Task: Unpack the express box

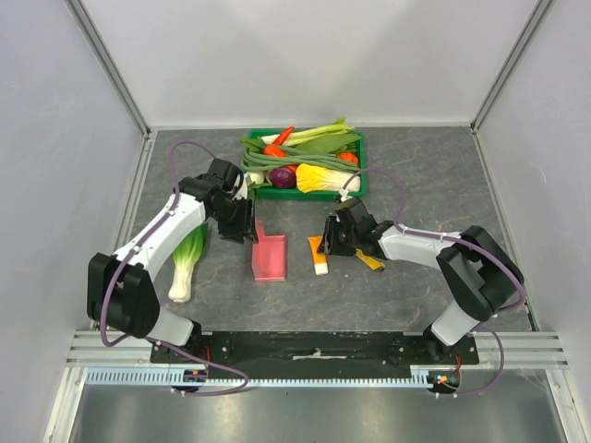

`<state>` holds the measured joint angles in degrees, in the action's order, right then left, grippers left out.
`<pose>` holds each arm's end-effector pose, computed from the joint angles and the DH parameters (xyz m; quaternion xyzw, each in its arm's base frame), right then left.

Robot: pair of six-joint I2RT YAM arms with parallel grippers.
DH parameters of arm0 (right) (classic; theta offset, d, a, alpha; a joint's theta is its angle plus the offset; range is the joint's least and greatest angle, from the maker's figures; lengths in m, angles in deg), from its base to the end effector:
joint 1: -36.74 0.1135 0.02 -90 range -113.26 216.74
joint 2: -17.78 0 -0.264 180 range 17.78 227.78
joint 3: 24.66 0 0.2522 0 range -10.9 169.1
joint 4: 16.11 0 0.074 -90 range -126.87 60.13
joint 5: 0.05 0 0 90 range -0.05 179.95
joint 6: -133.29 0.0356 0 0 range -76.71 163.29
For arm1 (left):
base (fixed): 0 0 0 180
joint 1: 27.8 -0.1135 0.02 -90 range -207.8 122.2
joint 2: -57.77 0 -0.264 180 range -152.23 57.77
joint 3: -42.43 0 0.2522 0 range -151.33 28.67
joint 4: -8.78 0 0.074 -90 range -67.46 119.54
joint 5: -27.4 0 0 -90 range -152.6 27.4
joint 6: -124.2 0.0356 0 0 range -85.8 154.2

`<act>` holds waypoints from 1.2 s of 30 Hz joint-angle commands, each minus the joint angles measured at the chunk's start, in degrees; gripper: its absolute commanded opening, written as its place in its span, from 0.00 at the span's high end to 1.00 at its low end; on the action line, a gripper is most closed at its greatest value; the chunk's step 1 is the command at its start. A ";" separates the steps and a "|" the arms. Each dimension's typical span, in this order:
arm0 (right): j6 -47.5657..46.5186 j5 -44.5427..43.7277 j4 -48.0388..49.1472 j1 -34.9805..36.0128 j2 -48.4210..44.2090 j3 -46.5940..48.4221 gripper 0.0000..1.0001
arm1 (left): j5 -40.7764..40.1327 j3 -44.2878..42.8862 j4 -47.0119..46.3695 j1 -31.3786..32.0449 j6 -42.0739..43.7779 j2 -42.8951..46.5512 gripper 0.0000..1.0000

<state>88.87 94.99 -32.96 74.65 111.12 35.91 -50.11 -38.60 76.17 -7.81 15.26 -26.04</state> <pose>0.2493 0.1981 0.1572 0.0476 0.9366 0.2604 0.2298 0.2608 -0.1031 0.2614 0.0277 0.9790 -0.1581 0.1257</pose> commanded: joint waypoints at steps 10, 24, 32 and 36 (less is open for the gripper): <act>-4.10 -5.90 -7.54 -0.12 -11.77 2.94 0.19 | 6.31 -1.64 -3.26 -0.04 1.54 9.00 0.18; -10.15 -21.64 -30.29 -0.03 -39.53 10.75 0.02 | 4.13 -0.40 -4.94 -0.04 -3.21 33.69 0.06; -10.69 -32.63 -40.76 -0.03 -55.27 20.86 0.02 | -8.97 -7.79 -0.63 -0.04 3.55 46.27 0.04; -10.78 -33.86 -42.43 -0.03 -60.02 22.45 0.02 | -9.06 -10.60 3.14 -0.04 5.23 48.30 0.03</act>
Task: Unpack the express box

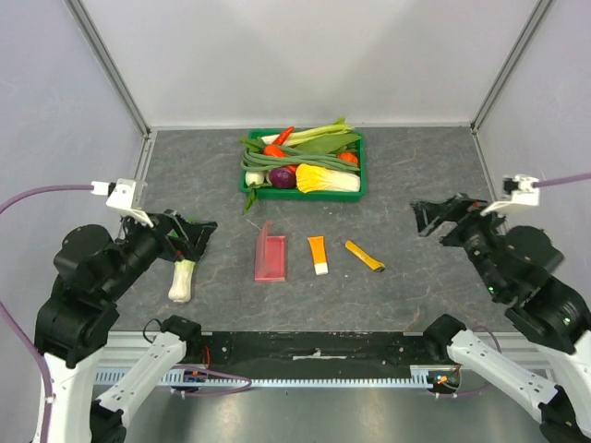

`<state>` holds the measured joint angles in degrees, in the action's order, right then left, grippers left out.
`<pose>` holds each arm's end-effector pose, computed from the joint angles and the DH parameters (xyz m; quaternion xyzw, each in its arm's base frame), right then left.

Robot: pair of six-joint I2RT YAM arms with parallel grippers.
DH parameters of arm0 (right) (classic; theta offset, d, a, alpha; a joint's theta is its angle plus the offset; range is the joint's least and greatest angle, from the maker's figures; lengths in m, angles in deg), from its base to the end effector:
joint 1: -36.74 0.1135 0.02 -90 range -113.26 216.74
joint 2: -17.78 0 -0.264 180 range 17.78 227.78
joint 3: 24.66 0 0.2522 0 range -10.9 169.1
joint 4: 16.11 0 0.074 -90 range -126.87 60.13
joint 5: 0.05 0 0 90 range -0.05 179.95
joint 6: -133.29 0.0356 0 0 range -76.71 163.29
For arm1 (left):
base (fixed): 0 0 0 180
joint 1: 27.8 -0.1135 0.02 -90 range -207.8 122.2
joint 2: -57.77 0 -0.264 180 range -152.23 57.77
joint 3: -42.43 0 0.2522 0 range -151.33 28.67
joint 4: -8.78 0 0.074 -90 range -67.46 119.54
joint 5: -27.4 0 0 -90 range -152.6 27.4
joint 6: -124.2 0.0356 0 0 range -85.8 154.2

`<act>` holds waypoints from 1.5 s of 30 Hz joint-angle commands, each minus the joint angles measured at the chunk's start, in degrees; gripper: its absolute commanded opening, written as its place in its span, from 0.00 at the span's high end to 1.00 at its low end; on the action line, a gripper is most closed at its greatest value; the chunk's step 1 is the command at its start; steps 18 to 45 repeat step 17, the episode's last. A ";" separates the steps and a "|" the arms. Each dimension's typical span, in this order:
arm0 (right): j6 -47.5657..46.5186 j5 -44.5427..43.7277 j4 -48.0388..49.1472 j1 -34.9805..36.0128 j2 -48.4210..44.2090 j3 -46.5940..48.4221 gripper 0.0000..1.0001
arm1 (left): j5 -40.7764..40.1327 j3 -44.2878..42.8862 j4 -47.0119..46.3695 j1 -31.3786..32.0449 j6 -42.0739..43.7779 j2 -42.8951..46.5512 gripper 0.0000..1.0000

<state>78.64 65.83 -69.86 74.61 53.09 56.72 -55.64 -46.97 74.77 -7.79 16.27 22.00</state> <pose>0.0761 0.0407 0.4335 0.1213 0.7391 0.2576 0.6105 0.0569 -0.0253 0.4475 0.0522 0.7769 -0.2481 0.5764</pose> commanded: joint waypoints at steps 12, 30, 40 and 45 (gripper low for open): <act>-3.01 -4.98 -13.01 0.10 -2.53 10.17 0.02 | -0.38 -3.73 9.47 0.03 0.27 3.60 0.02; -2.40 -3.22 -14.15 0.01 -2.35 10.78 0.02 | -1.51 -4.52 11.49 -0.06 -0.78 3.95 0.02; -2.40 -3.22 -14.15 0.01 -2.35 10.78 0.02 | -1.51 -4.52 11.49 -0.06 -0.78 3.95 0.02; -2.40 -3.22 -14.15 0.01 -2.35 10.78 0.02 | -1.51 -4.52 11.49 -0.06 -0.78 3.95 0.02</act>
